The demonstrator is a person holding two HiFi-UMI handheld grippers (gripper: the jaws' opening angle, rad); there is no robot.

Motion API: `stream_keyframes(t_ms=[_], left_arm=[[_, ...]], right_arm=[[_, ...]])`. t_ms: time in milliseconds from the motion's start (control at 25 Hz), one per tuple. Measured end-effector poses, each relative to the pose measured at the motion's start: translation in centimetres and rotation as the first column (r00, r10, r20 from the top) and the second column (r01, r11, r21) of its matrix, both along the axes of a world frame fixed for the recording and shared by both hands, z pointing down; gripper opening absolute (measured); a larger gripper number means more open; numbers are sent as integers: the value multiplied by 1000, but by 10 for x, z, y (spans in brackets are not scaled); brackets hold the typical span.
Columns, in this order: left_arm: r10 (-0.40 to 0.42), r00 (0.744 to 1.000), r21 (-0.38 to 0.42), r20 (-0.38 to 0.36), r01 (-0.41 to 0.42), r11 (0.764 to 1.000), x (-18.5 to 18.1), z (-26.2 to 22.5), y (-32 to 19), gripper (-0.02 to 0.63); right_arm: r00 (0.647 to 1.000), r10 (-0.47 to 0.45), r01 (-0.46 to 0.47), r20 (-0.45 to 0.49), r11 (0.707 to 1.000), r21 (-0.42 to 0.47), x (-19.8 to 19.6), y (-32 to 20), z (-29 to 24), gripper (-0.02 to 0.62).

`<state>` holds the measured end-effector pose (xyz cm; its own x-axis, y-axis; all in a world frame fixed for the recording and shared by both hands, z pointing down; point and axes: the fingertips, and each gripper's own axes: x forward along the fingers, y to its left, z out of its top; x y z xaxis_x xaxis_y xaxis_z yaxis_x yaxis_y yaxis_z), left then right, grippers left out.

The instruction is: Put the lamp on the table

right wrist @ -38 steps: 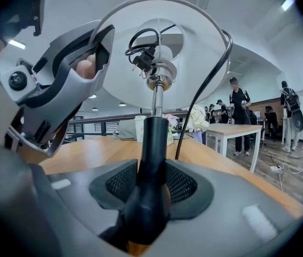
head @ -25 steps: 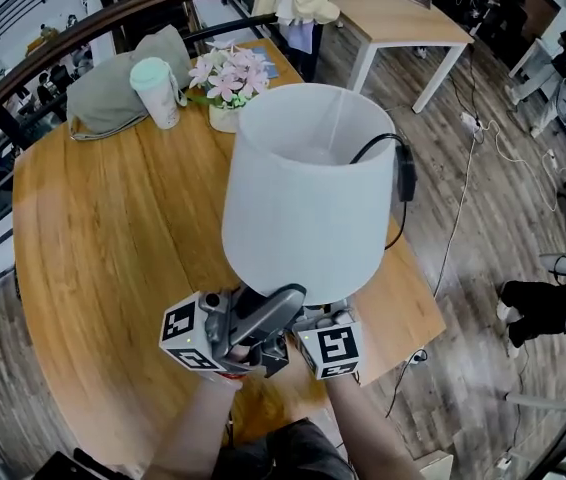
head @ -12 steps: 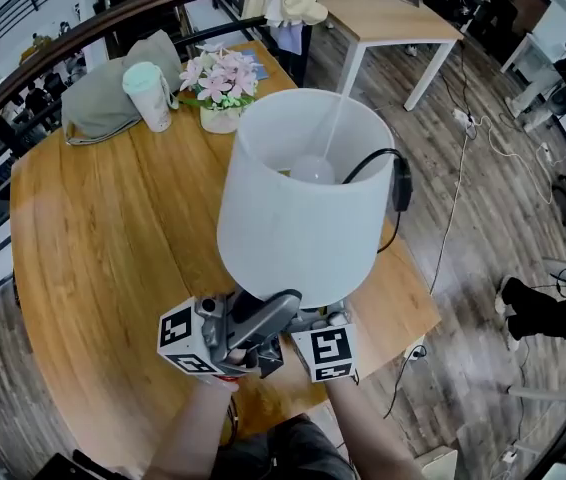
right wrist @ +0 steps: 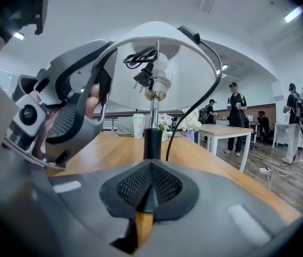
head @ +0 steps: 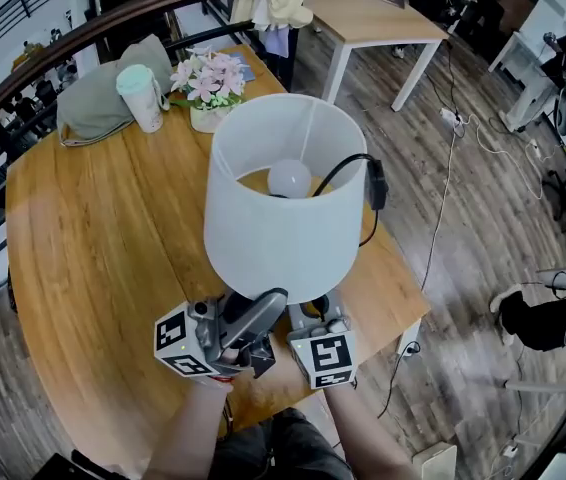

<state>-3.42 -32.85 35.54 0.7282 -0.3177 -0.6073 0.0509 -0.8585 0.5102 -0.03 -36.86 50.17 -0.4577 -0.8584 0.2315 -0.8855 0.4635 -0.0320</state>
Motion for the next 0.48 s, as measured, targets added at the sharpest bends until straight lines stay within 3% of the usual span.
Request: stream_keyframes(t_ms=[480], left_arm=[[-11, 998, -22, 54, 12, 1000, 12, 11, 17, 21]], right_arm=[[999, -23, 22, 23, 999, 23, 0, 27, -18, 8]])
